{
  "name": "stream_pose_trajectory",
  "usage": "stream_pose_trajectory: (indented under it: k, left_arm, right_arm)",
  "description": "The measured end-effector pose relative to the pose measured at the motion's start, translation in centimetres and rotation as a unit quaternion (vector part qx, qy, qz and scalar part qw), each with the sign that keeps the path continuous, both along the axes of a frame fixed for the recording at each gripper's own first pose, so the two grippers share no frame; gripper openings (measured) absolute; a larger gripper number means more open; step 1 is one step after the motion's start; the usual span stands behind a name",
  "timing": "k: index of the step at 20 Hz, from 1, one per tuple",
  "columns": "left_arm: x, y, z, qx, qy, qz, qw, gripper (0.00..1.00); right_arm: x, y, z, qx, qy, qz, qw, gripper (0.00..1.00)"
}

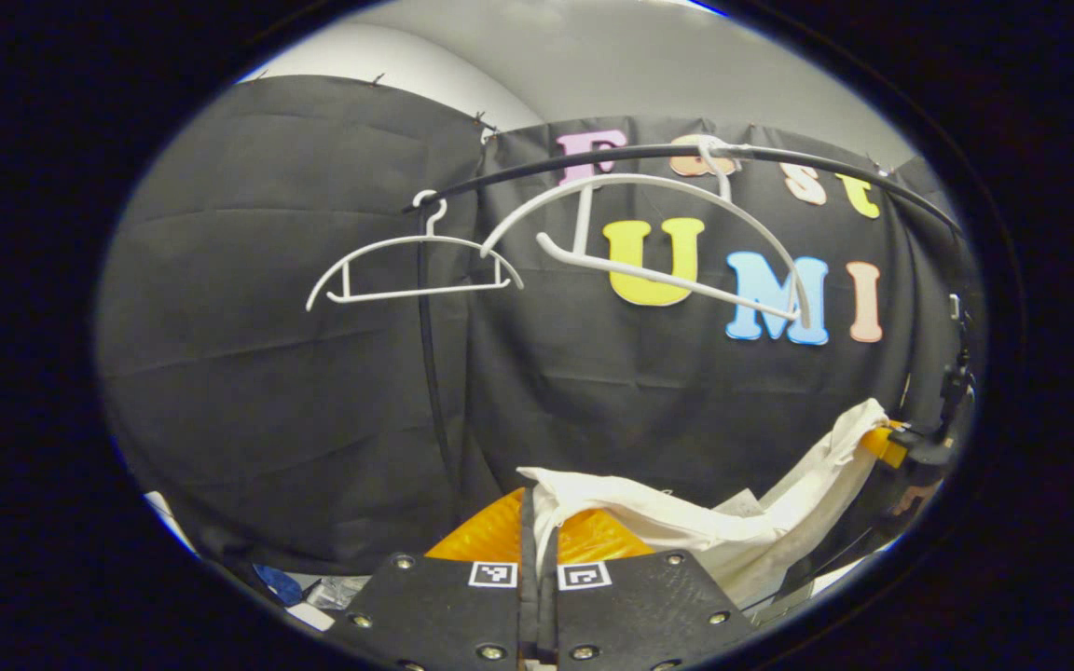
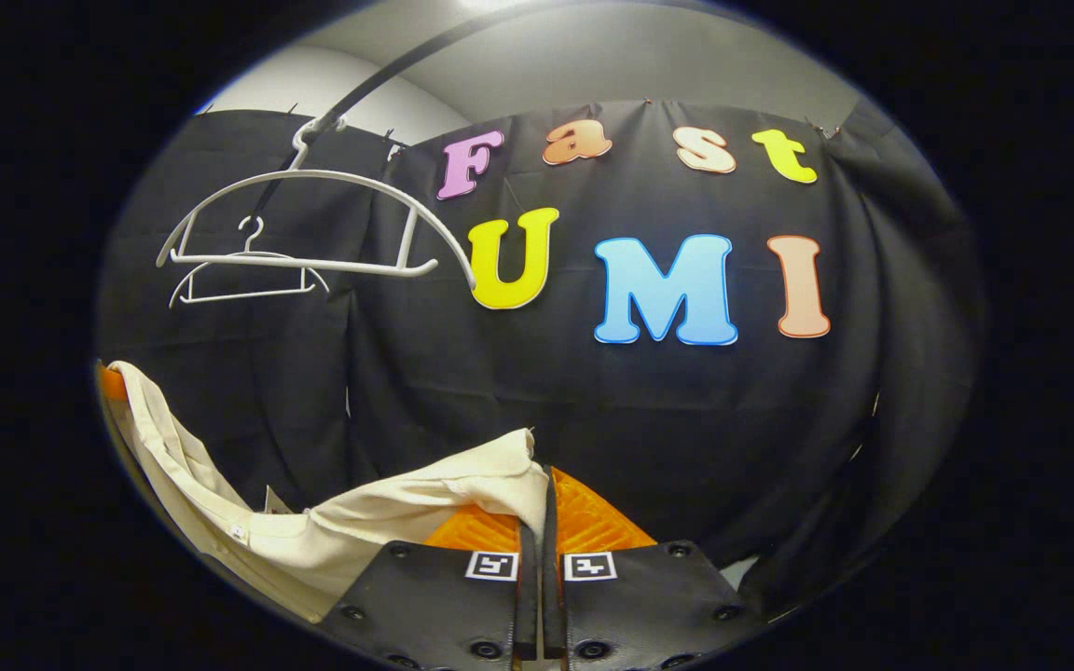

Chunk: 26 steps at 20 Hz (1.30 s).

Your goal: Grasp the clothes on the hanger with both hands and then place them into the laundry hamper below.

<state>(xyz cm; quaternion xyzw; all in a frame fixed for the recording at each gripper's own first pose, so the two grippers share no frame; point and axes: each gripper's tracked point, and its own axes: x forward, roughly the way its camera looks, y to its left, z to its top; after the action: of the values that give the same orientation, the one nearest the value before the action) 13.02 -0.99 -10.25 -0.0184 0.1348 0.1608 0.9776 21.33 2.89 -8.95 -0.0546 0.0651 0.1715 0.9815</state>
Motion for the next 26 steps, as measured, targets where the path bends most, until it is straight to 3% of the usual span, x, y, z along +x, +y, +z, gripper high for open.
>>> stream_pose_trajectory:
  k: [4, 9, 13, 19, 26]
  left_arm:
    - [-1.0, -2.3, -1.7, -0.02, 0.017, -0.061, 0.998, 0.01]
    - [1.0, -4.4, -5.4, -0.042, 0.036, -0.143, 0.988, 0.01]
    - [-0.5, -5.7, -8.8, -0.053, 0.059, -0.195, 0.978, 0.01]
    - [1.1, -8.0, -13.4, -0.056, 0.092, -0.261, 0.959, 0.01]
    - [1.7, -11.0, -19.0, -0.049, 0.141, -0.301, 0.942, 0.01]
  right_arm:
    - [-4.5, -0.7, -1.1, -0.006, 0.024, -0.034, 0.999, 0.04]
    - [-9.7, -0.3, -3.3, -0.013, 0.051, -0.072, 0.996, 0.04]
    - [-12.5, 1.0, -6.6, 0.03, 0.11, -0.095, 0.989, 0.04]
    - [-14.6, 2.5, -10.9, 0.036, 0.165, -0.116, 0.979, 0.04]
    - [-15.4, 2.3, -16.7, 0.021, 0.239, -0.144, 0.96, 0.05]
